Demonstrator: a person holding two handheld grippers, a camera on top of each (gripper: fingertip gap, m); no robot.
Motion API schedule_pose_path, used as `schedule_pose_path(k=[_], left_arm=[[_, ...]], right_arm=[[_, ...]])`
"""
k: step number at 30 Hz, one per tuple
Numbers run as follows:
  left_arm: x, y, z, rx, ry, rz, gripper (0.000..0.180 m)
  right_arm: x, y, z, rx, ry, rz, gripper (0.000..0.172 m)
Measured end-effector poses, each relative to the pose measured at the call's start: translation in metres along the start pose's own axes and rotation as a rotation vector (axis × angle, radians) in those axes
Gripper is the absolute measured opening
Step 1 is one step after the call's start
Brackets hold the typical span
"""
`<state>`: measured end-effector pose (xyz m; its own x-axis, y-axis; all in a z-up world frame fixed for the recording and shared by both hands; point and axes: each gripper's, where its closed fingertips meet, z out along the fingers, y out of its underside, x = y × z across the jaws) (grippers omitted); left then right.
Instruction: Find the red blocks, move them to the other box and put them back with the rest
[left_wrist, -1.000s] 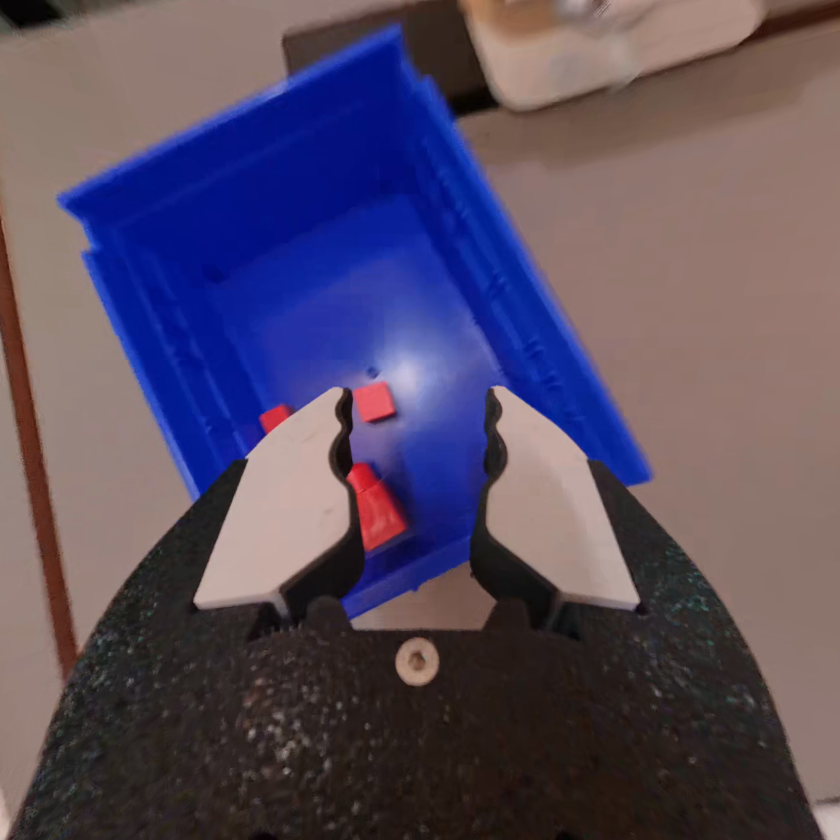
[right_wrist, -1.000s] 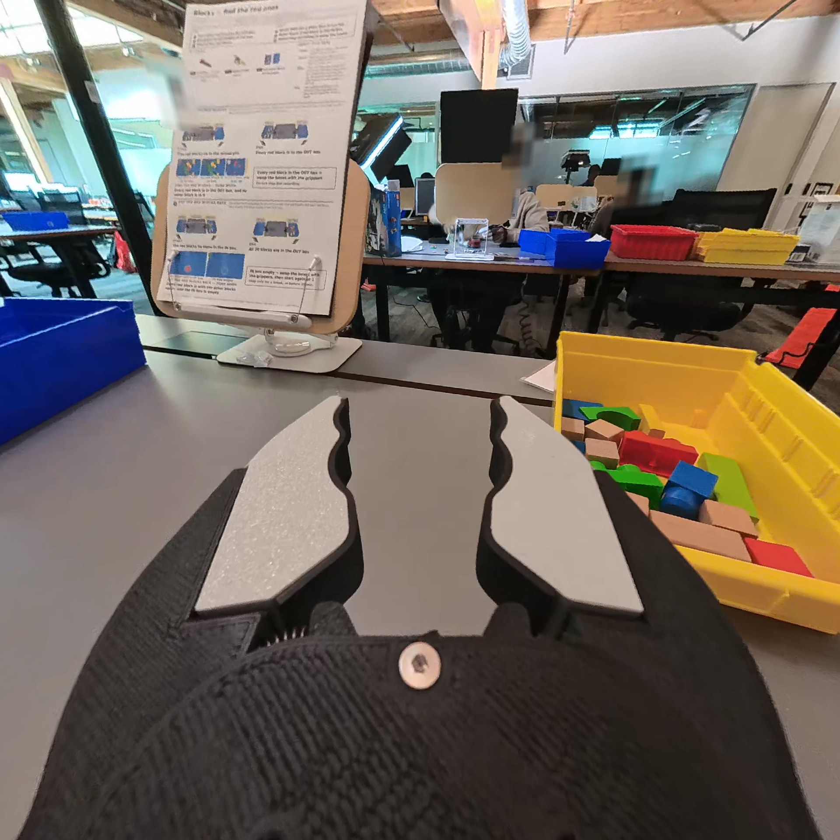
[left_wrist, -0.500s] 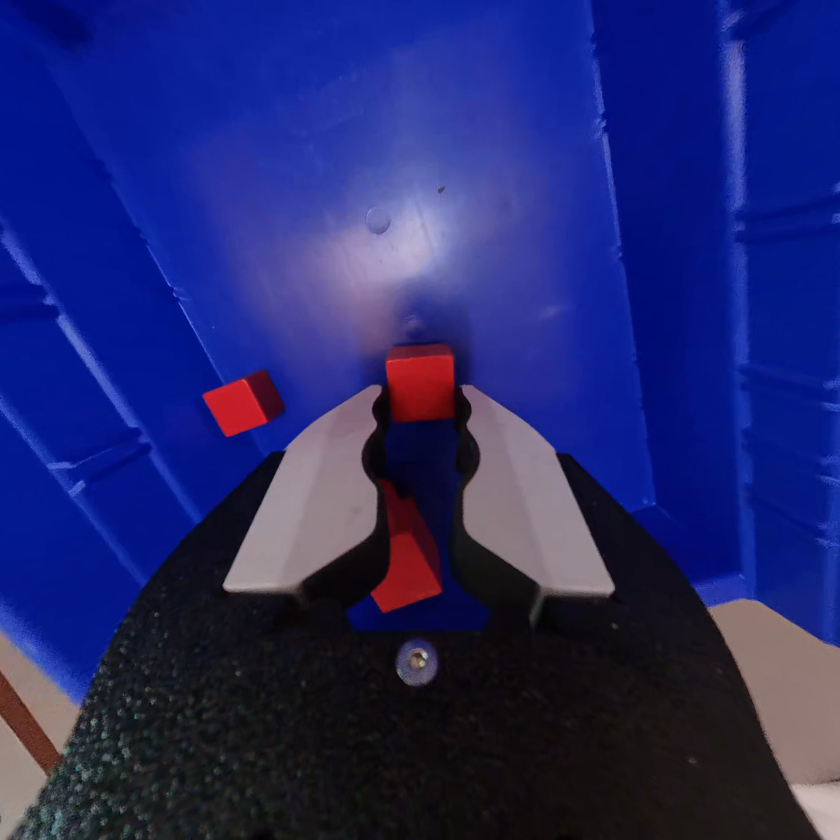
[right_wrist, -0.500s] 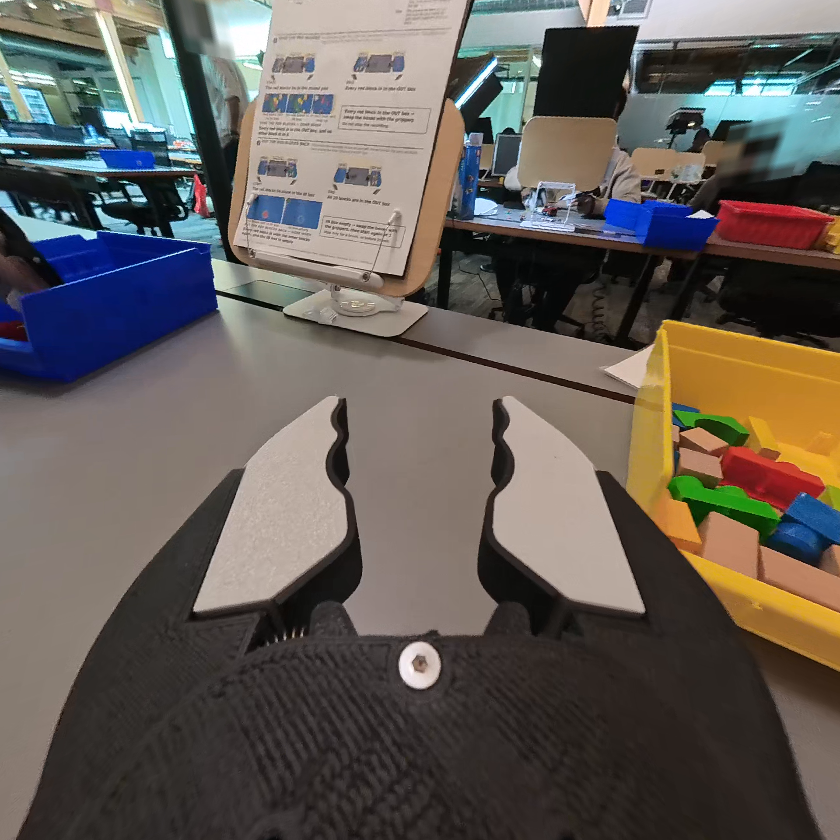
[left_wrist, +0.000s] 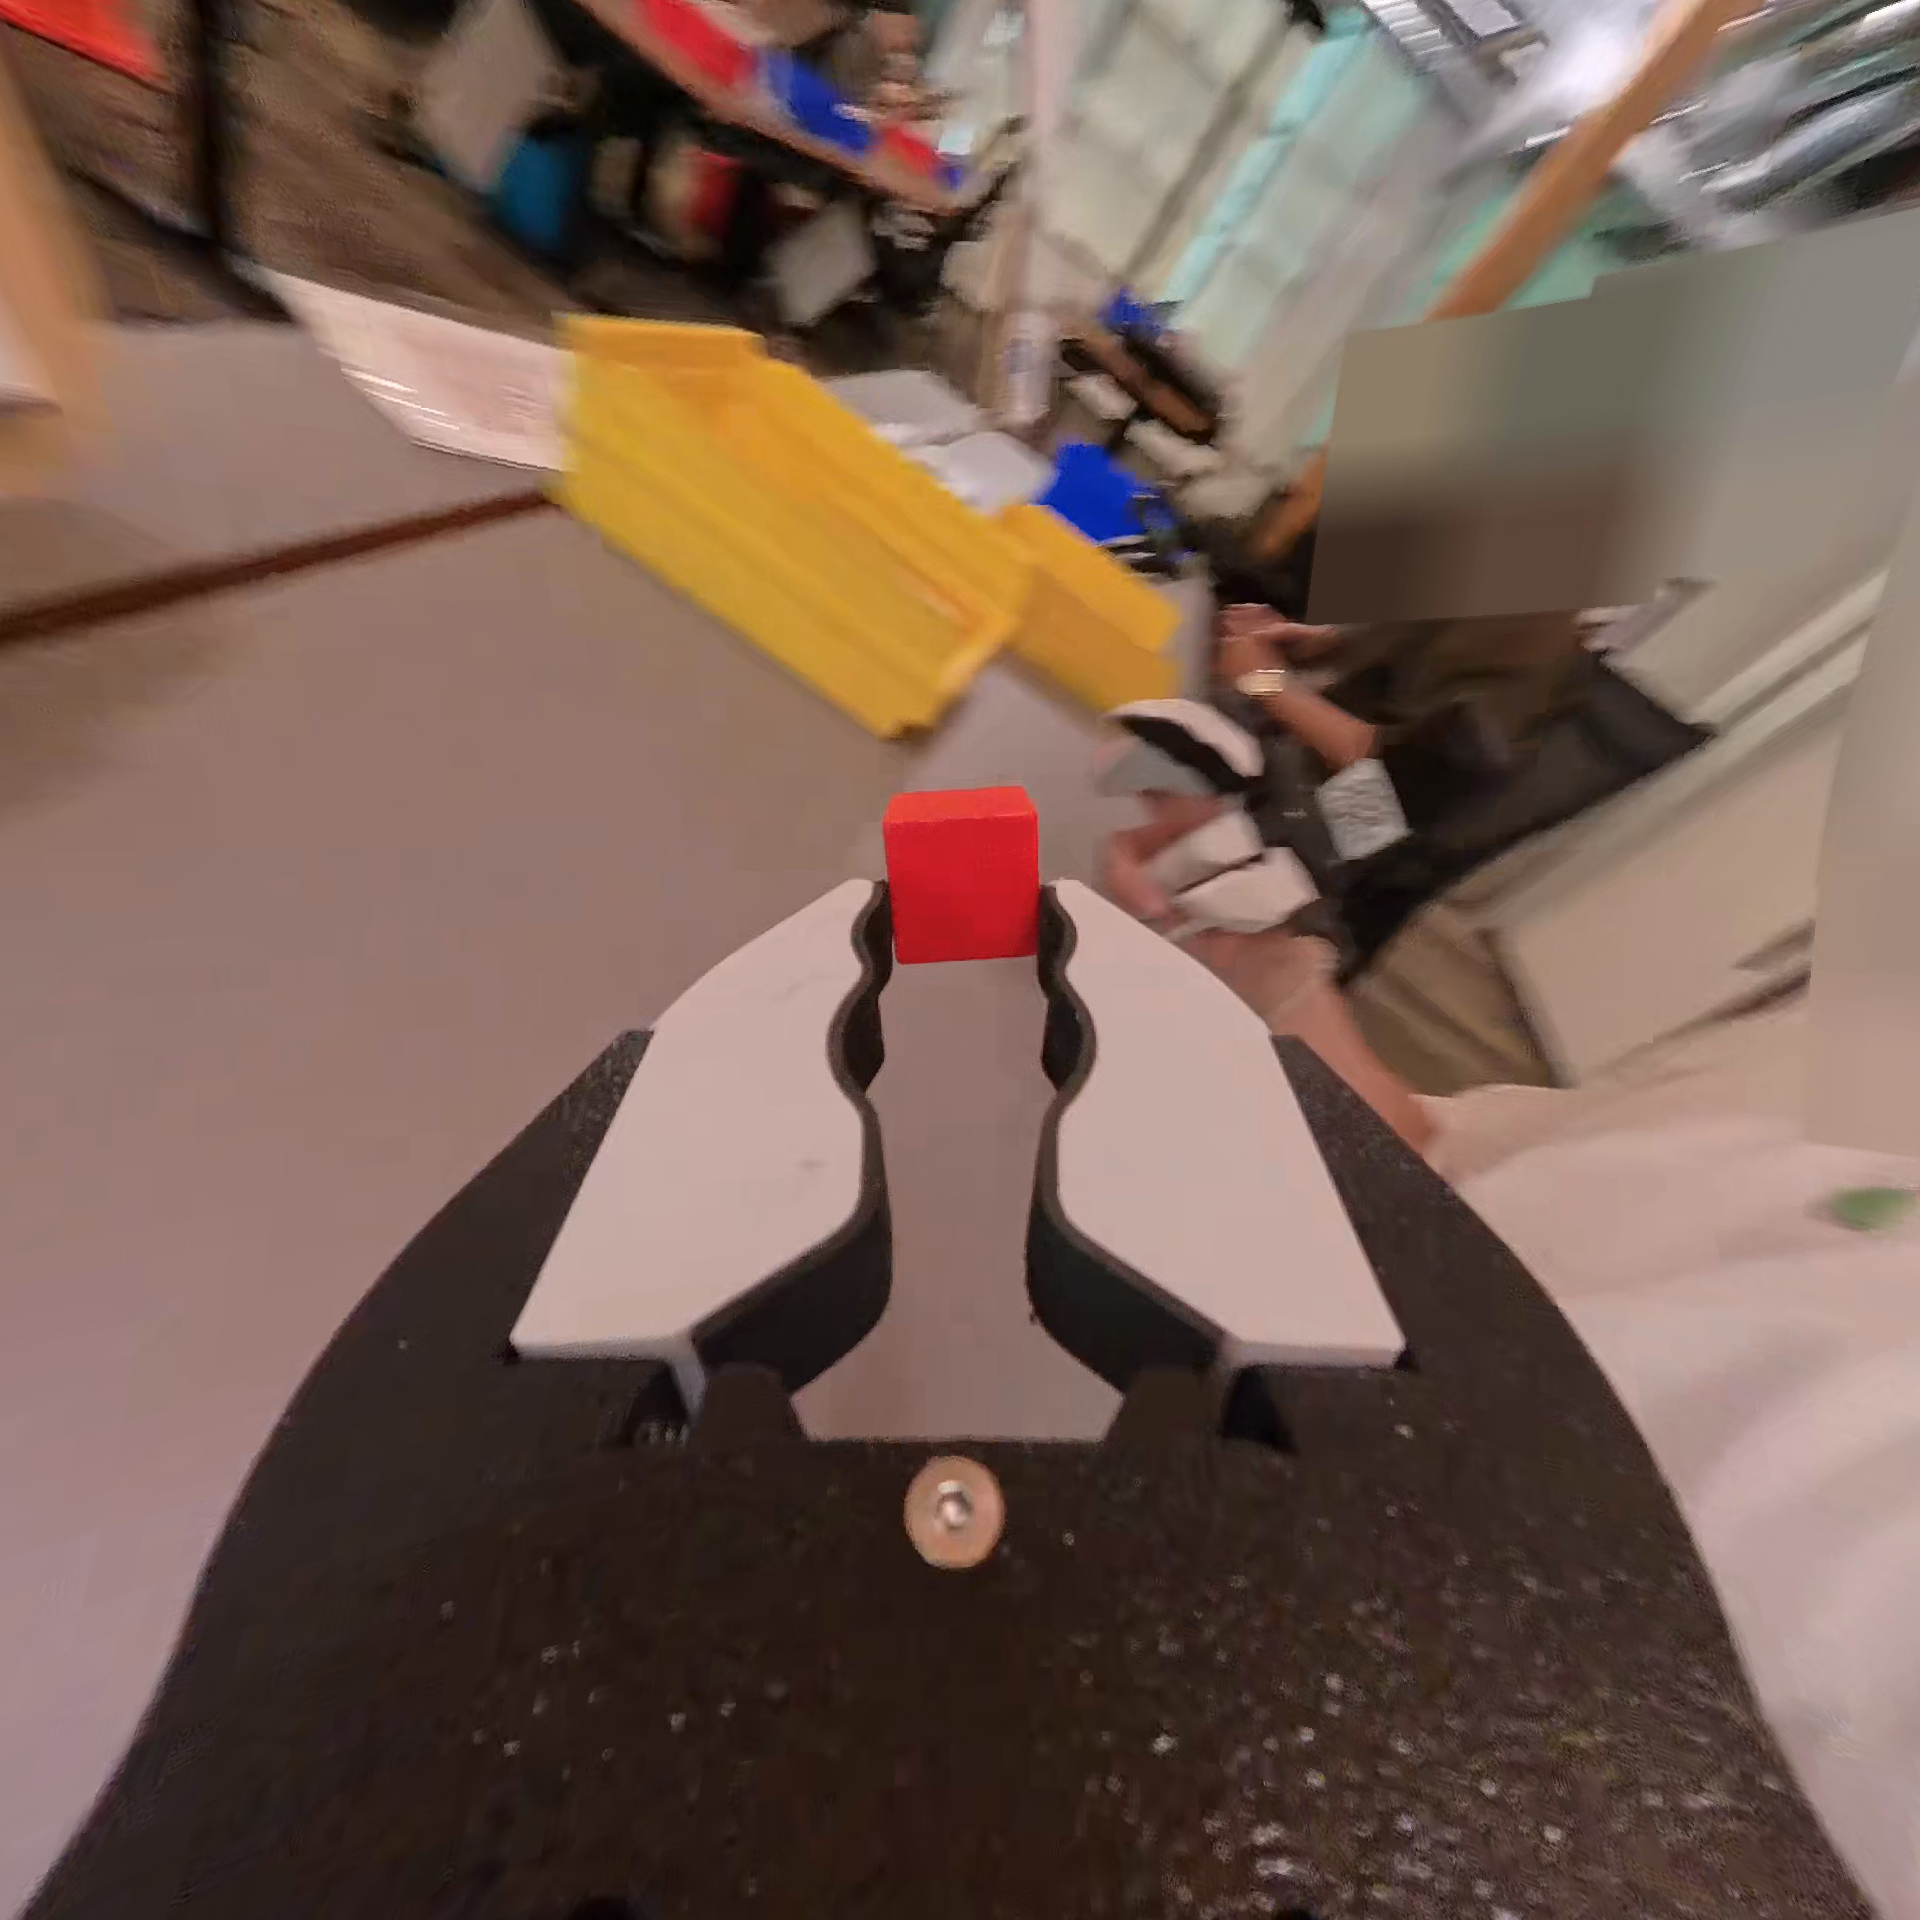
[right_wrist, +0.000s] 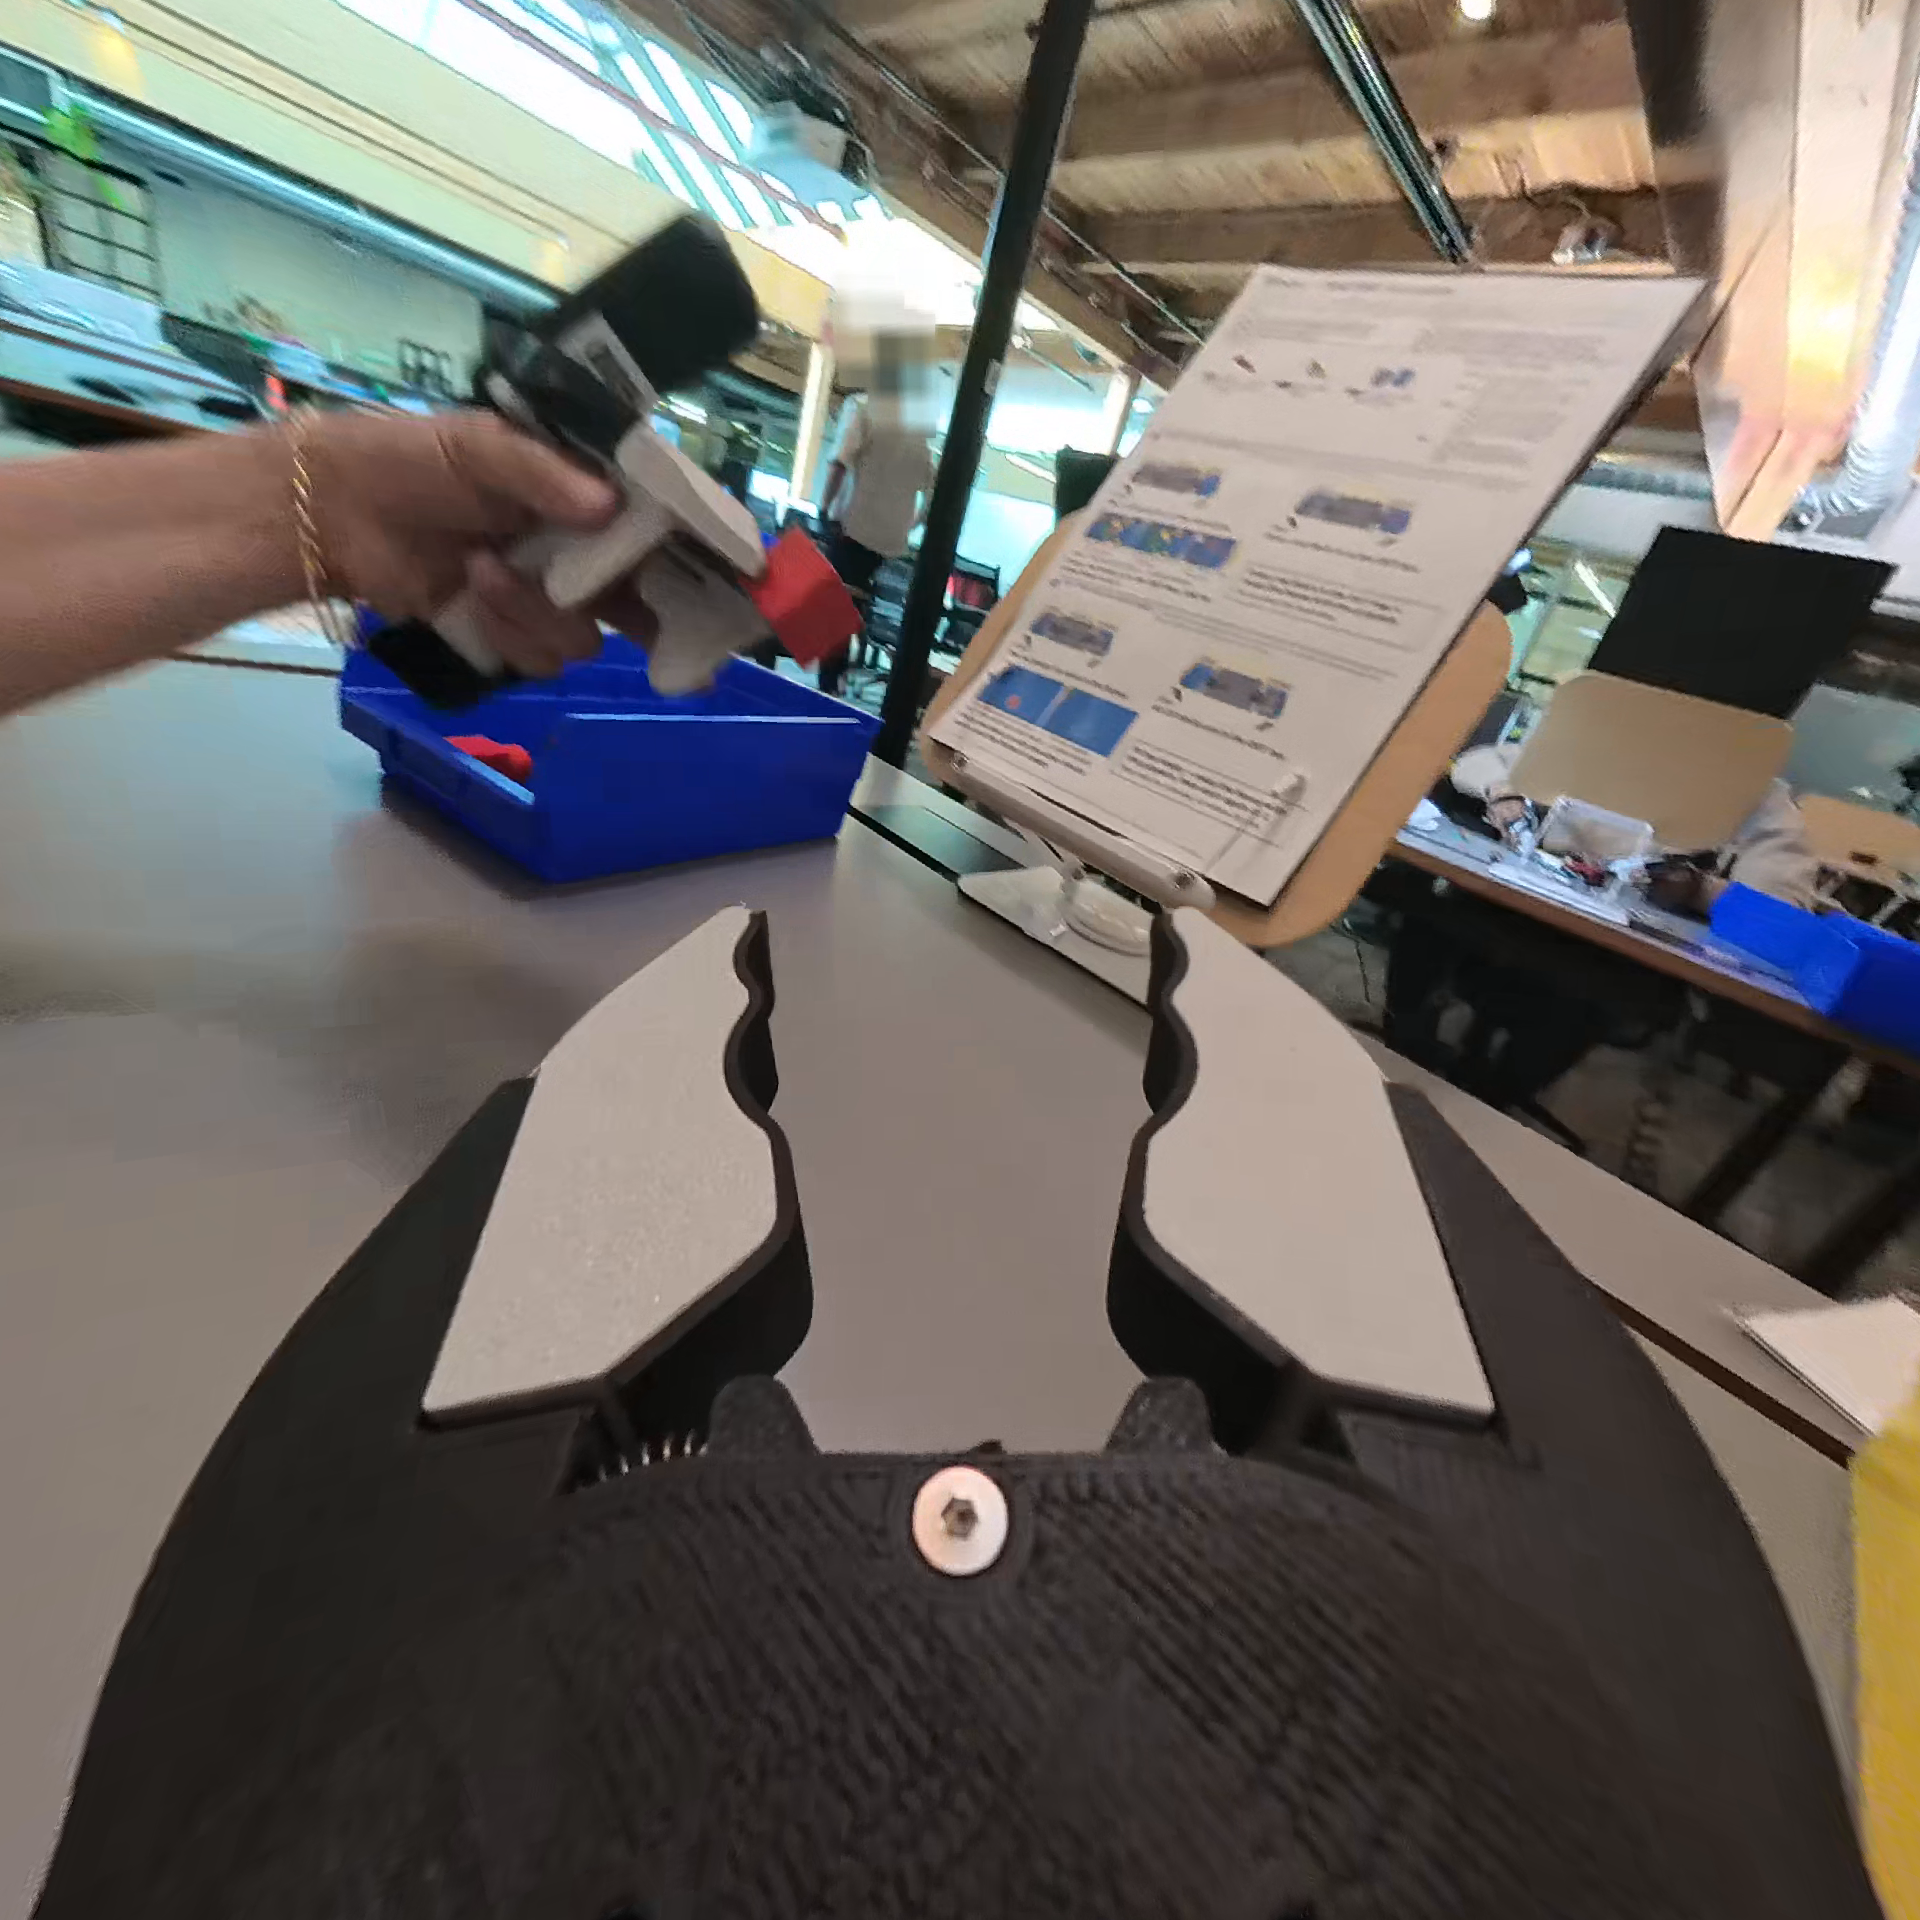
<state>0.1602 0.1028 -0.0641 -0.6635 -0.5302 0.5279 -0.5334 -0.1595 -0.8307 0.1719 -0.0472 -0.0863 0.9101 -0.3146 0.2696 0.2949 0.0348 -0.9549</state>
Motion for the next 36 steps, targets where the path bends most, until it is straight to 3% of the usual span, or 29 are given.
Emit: schedule_pose_path(k=[4, 9, 14, 18, 20, 23, 26, 29, 33, 36], left_arm=[[0.032, 0.030, 0.071, -0.019, 0.277, -0.150, 0.026], [0.049, 0.057, 0.120, -0.099, 0.432, -0.295, 0.026], [0.057, 0.063, 0.125, -0.144, 0.481, -0.319, 0.026], [0.063, 0.068, 0.121, -0.174, 0.494, -0.325, 0.026], [0.066, 0.070, 0.120, -0.179, 0.507, -0.330, 0.026], [0.063, 0.071, 0.118, -0.158, 0.498, -0.337, 0.026], [0.052, 0.066, 0.119, -0.098, 0.422, -0.307, 0.029], [0.021, 0.061, 0.117, -0.049, 0.209, -0.182, 0.044], [-0.022, 0.053, 0.093, 0.008, -0.149, 0.063, 0.046], [-0.039, 0.056, 0.077, -0.012, -0.302, 0.165, 0.046]], right_arm=[[-0.012, -0.009, 0.003, 0.090, -0.043, 0.001, 0.066], [-0.016, -0.008, -0.006, 0.106, -0.080, -0.070, 0.056], [-0.026, 0.002, -0.008, 0.063, -0.155, -0.103, 0.047], [-0.031, 0.008, -0.001, 0.047, -0.143, -0.134, 0.044], [-0.030, 0.009, 0.002, 0.049, -0.115, -0.137, 0.029], [-0.030, 0.013, 0.005, 0.022, -0.096, -0.166, 0.028], [-0.019, 0.015, 0.005, -0.020, -0.038, -0.157, 0.028], [0.020, 0.019, -0.012, -0.077, 0.112, -0.063, 0.028], [0.098, 0.037, -0.066, -0.222, 0.410, 0.087, 0.027], [0.152, 0.061, -0.106, -0.366, 0.580, 0.209, 0.028]])
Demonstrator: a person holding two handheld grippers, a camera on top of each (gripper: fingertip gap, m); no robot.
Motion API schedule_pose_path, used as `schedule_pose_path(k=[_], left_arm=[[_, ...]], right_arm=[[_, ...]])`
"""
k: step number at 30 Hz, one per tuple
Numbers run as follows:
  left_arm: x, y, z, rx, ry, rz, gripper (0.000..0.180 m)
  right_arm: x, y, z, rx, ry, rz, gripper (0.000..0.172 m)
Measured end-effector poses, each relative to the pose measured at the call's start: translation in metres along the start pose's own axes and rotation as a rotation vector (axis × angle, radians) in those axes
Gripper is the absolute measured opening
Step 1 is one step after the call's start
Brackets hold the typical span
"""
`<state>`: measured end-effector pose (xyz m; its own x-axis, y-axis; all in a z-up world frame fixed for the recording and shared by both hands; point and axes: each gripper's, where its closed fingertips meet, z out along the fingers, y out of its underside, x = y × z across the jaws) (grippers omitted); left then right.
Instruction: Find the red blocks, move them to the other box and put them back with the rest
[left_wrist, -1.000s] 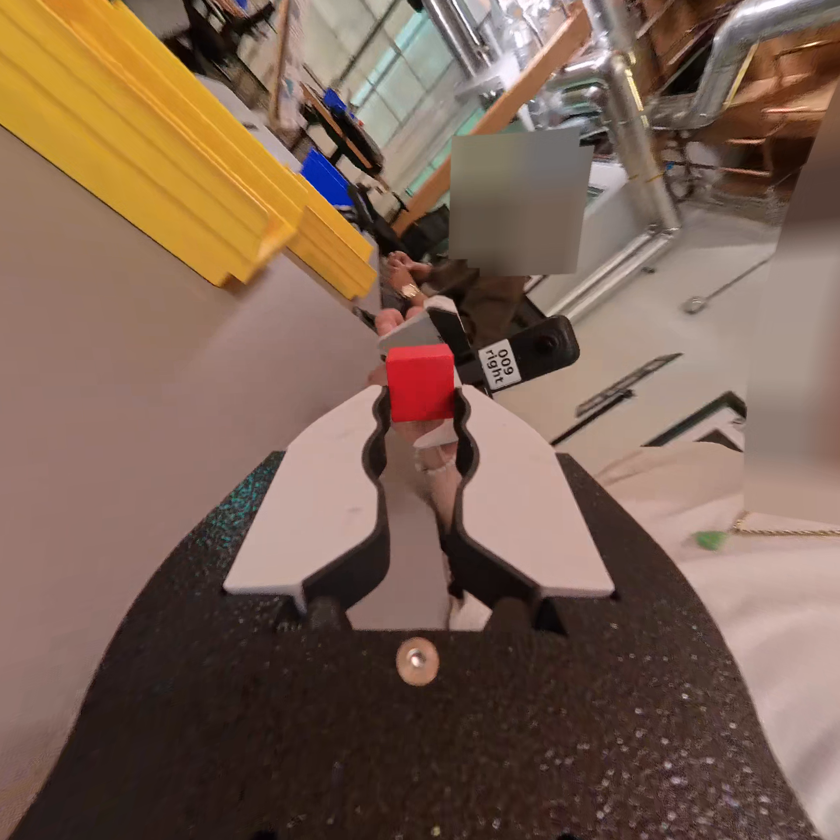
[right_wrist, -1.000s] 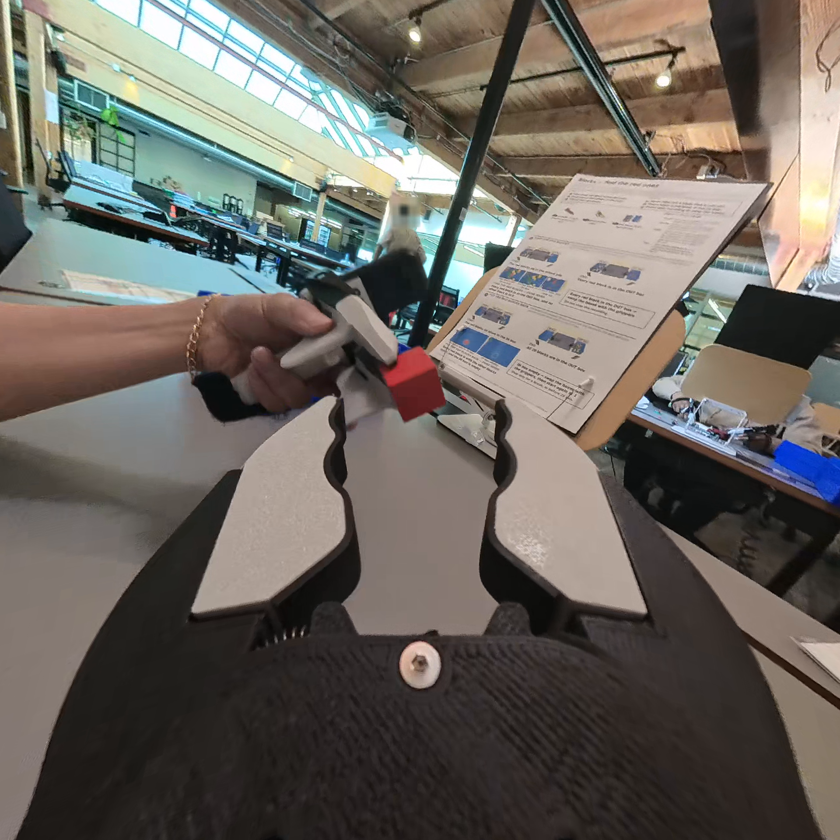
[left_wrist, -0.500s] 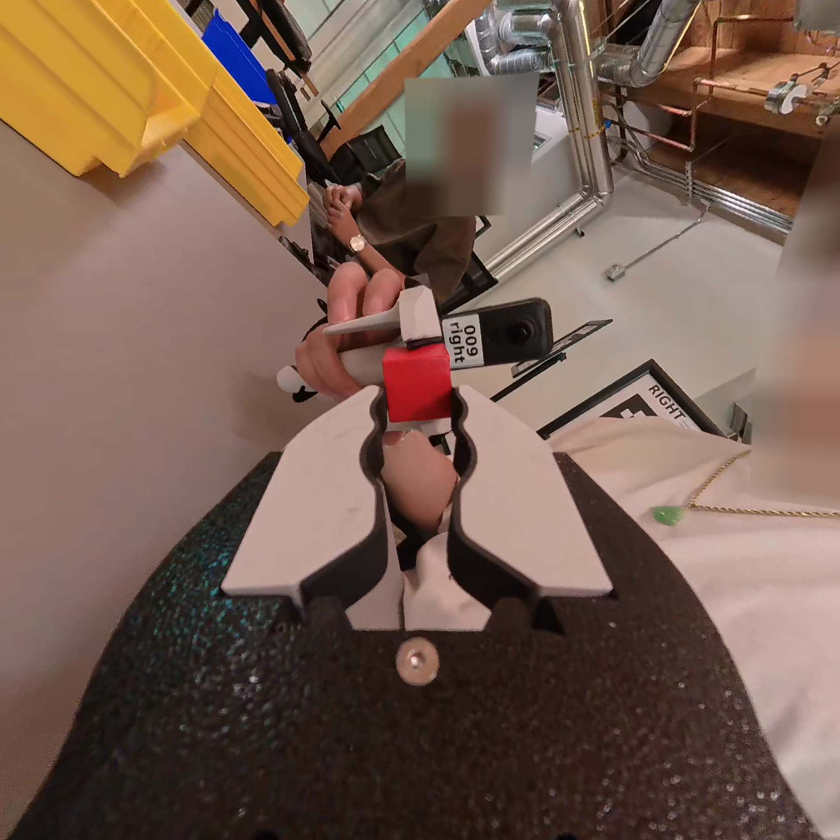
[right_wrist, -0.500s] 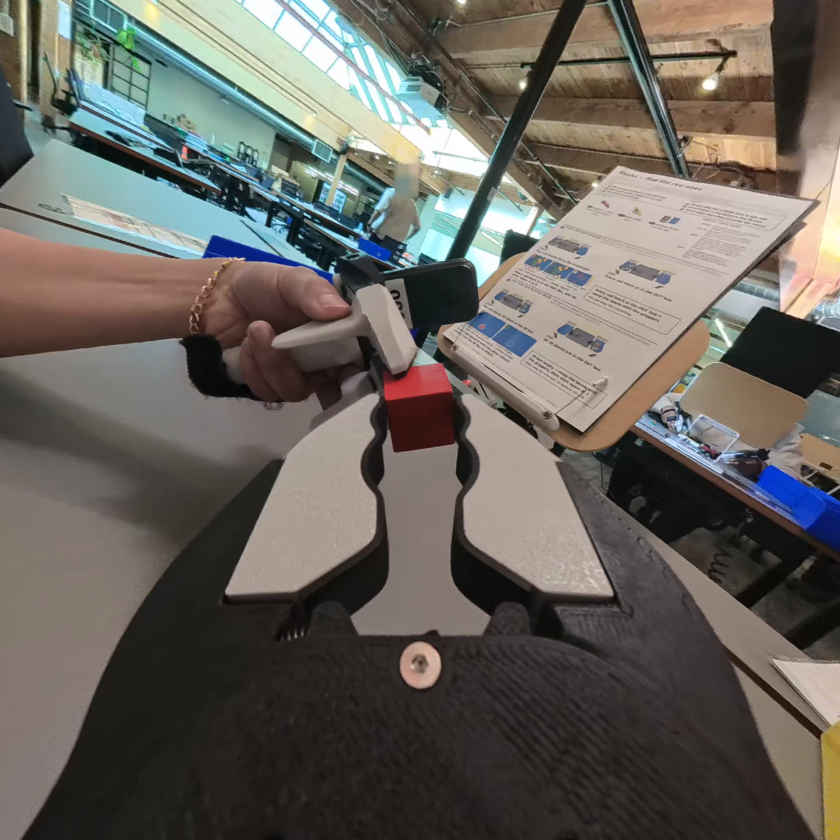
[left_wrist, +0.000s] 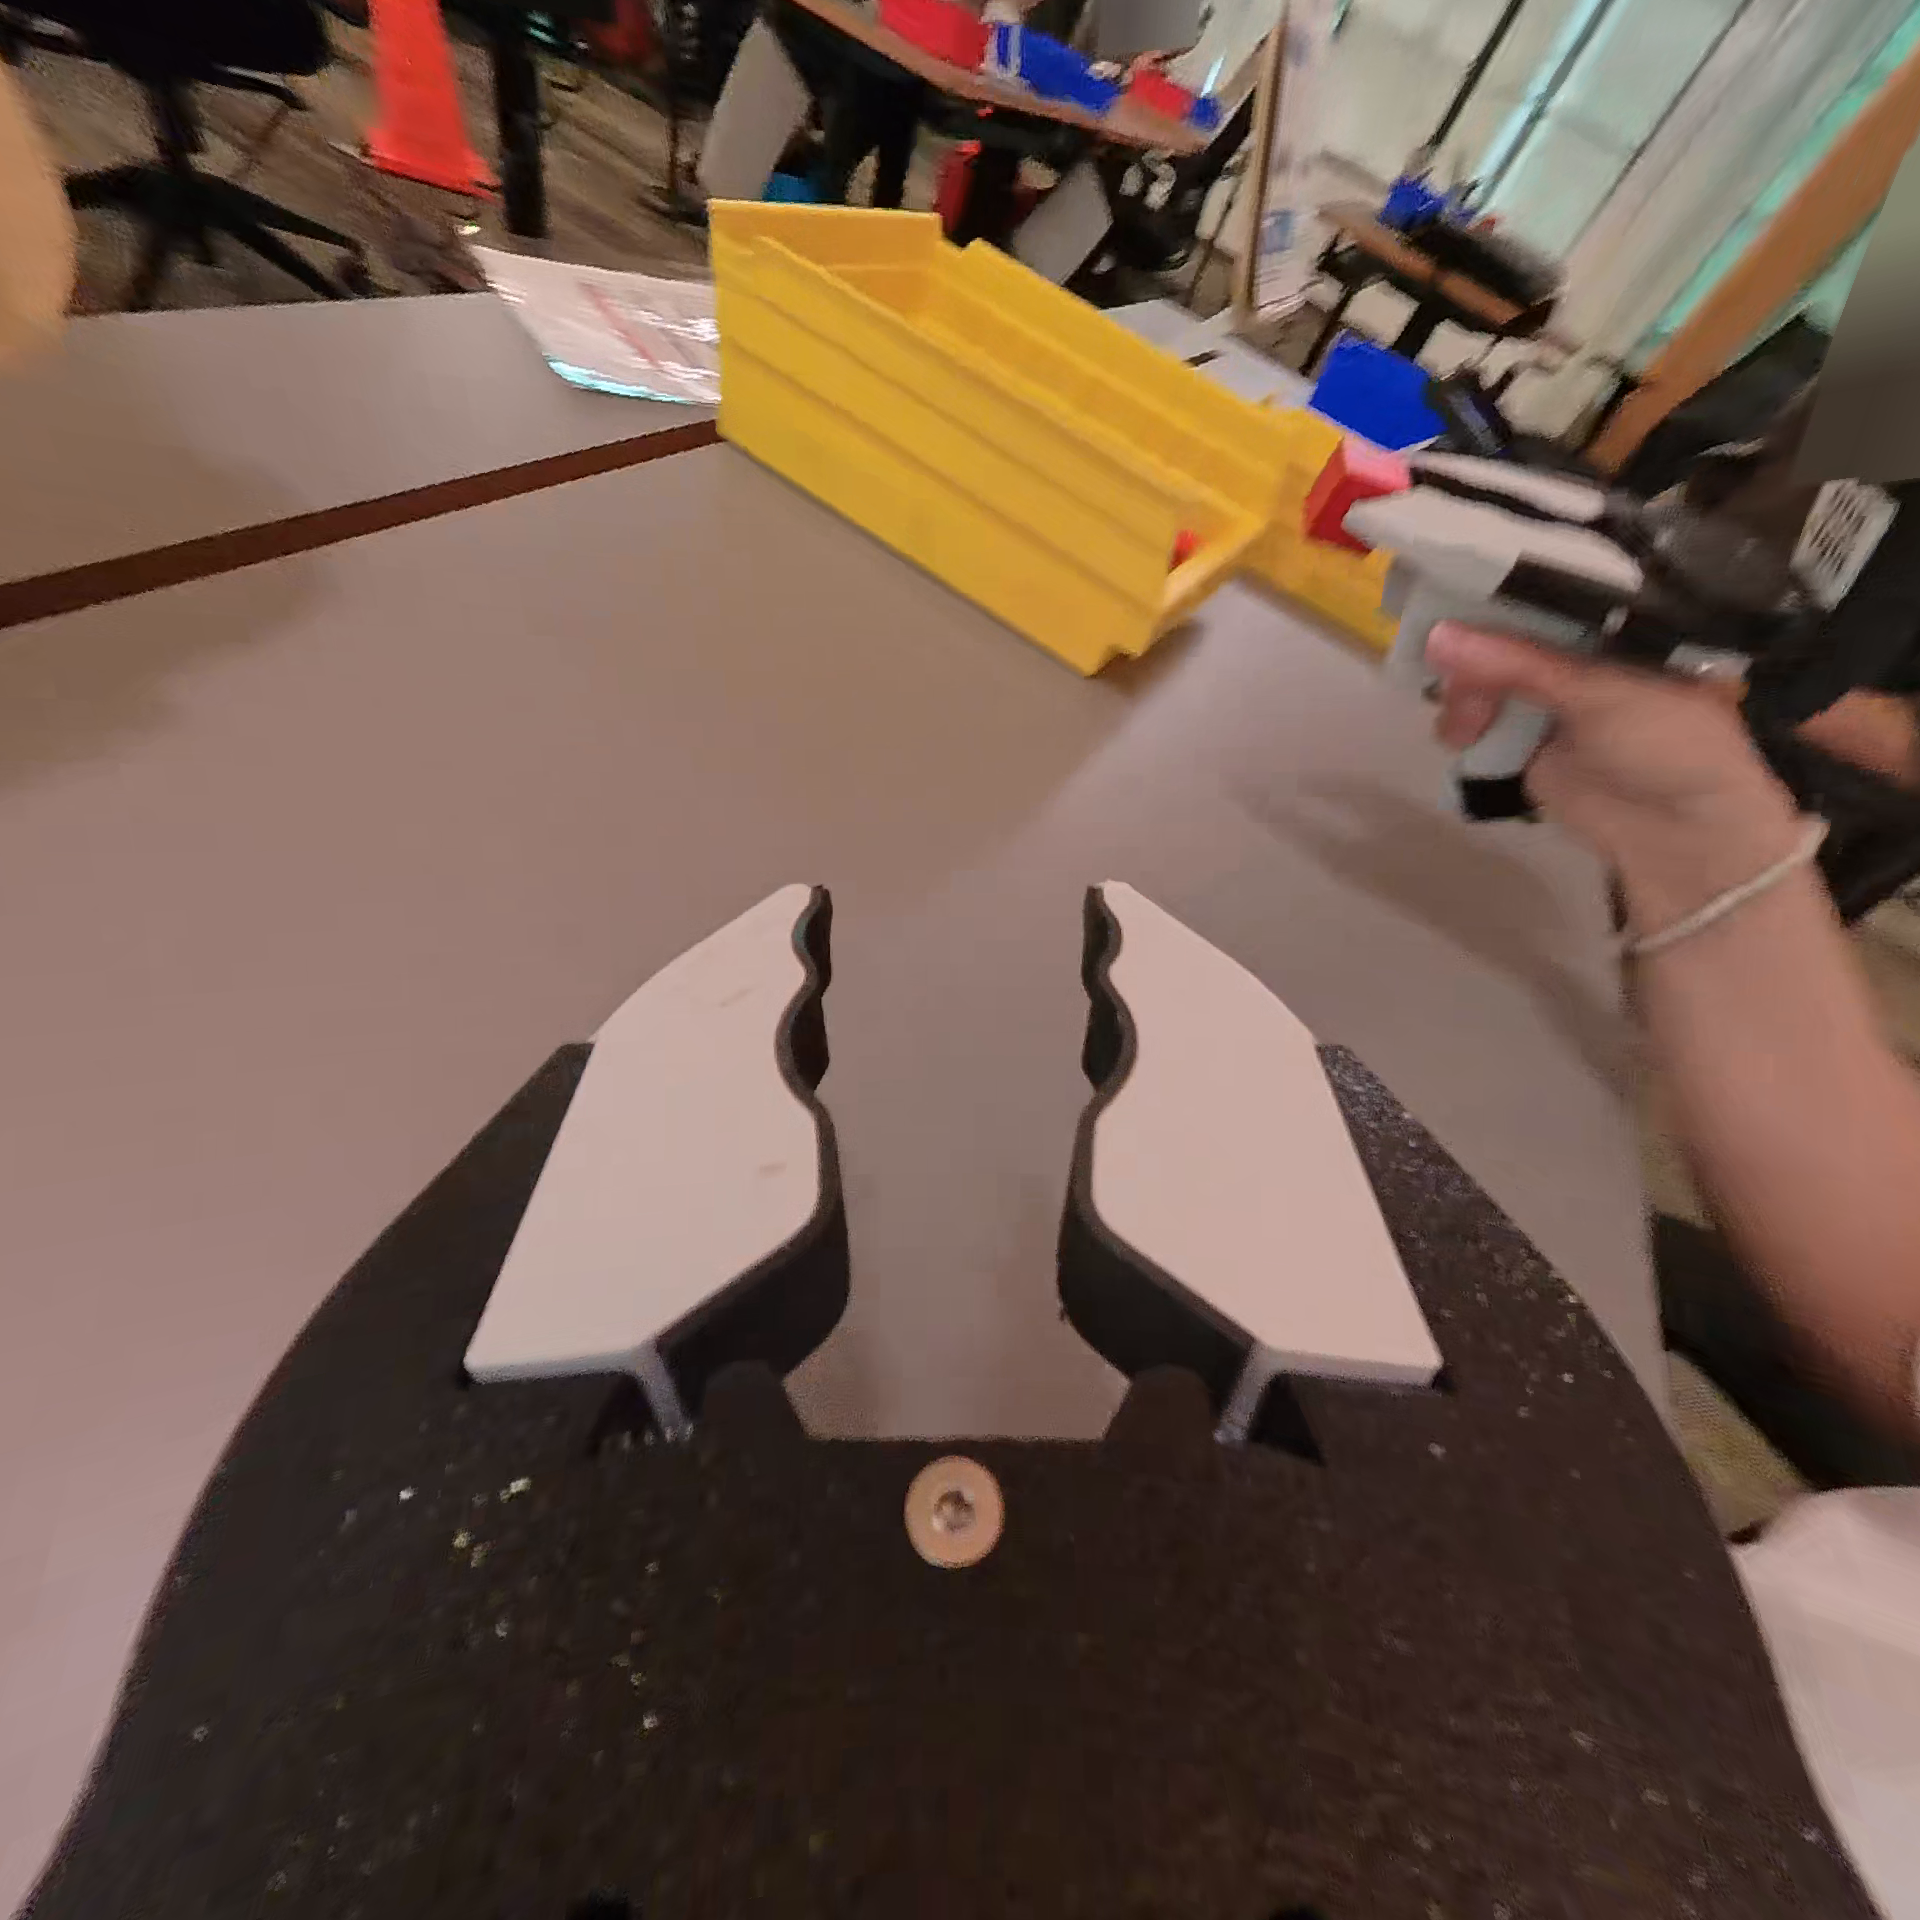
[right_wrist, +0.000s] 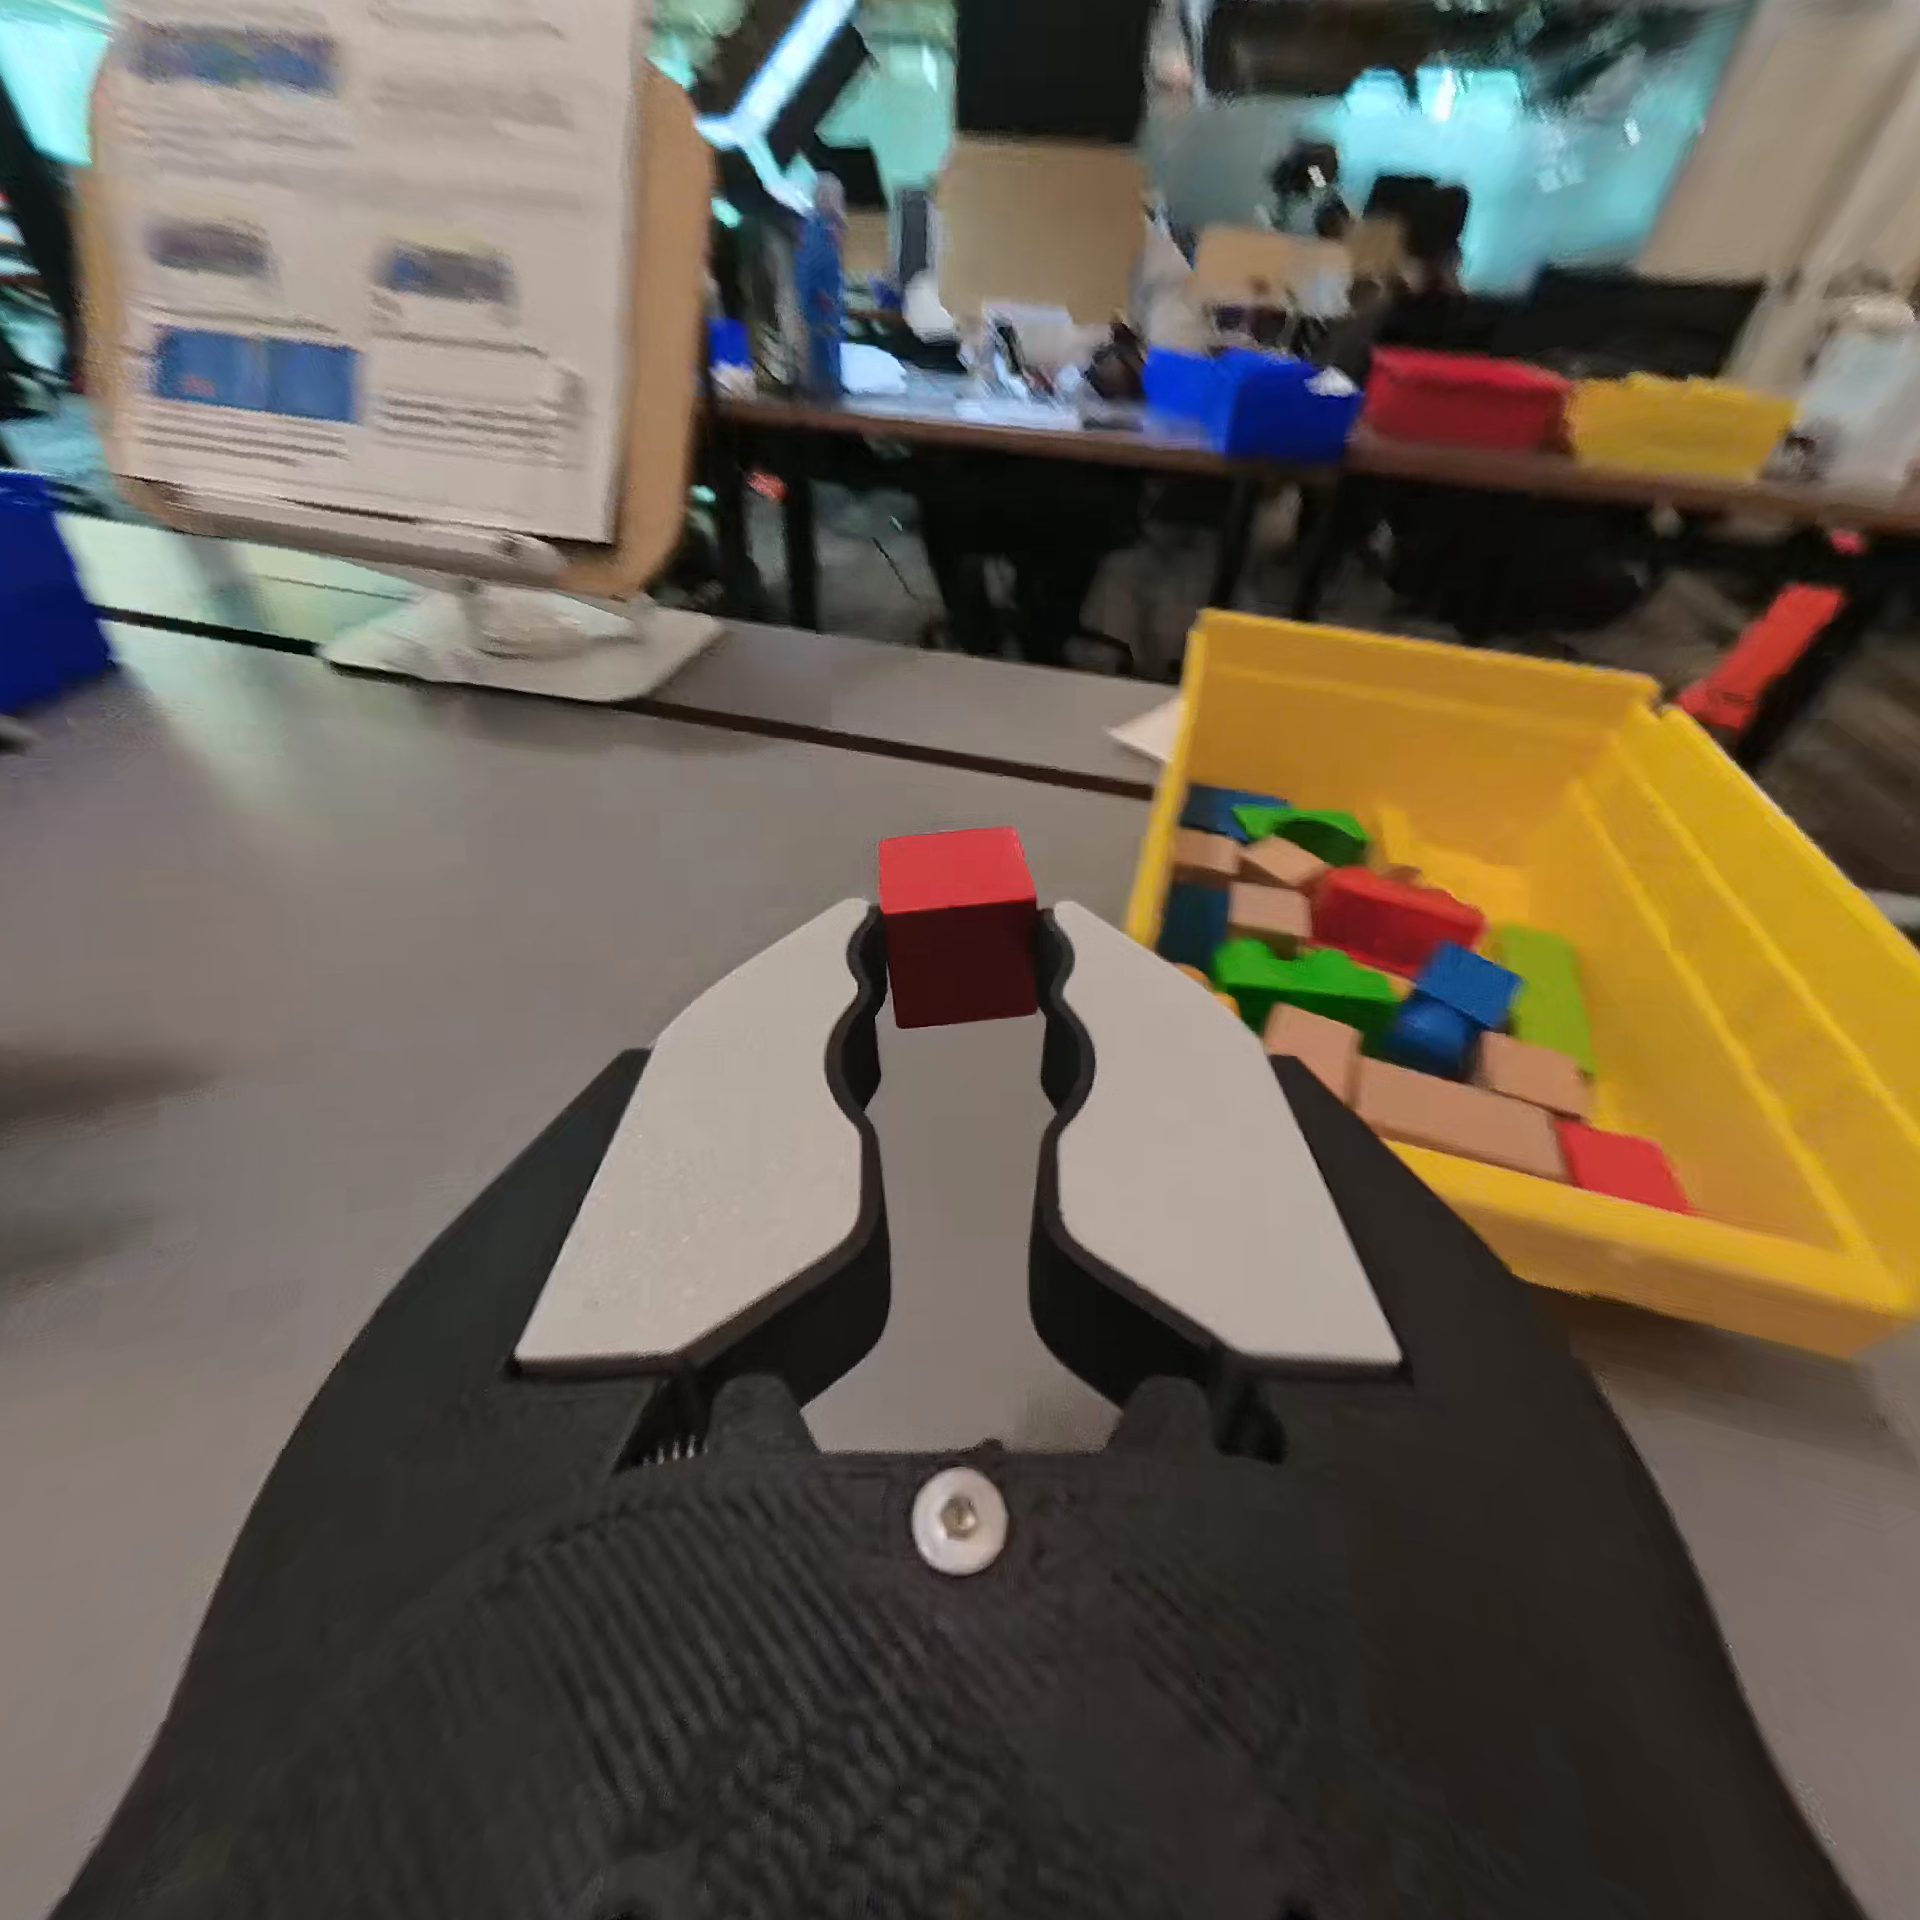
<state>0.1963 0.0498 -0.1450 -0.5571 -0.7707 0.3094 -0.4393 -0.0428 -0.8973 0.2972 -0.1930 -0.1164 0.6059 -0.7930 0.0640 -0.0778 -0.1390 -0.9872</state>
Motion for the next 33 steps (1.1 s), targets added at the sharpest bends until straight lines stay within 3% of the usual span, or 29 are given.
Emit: schedule_pose_path(k=[4, 6, 13, 19, 23, 28, 33], left_arm=[[-0.003, 0.015, 0.002, -0.072, -0.041, 0.026, 0.046], [0.000, 0.022, 0.004, -0.115, -0.036, 0.036, 0.046], [-0.008, 0.033, 0.002, -0.207, -0.156, 0.201, 0.046], [-0.003, 0.034, 0.005, -0.207, -0.140, 0.189, 0.046], [0.000, 0.034, 0.005, -0.206, -0.131, 0.184, 0.046], [0.001, 0.035, 0.007, -0.213, -0.134, 0.192, 0.046], [-0.002, 0.032, 0.005, -0.202, -0.147, 0.186, 0.047]], right_arm=[[0.074, 0.001, 0.019, -0.148, 0.162, -0.028, 0.028], [0.093, 0.003, 0.035, -0.217, 0.165, -0.014, 0.028], [0.107, 0.038, 0.082, -0.444, 0.112, -0.019, 0.028], [0.101, 0.053, 0.099, -0.509, 0.049, -0.009, 0.028], [0.092, 0.059, 0.104, -0.513, -0.027, -0.010, 0.028], [0.090, 0.055, 0.094, -0.477, -0.052, 0.005, 0.045], [0.106, 0.034, 0.058, -0.409, 0.063, -0.018, 0.055]])
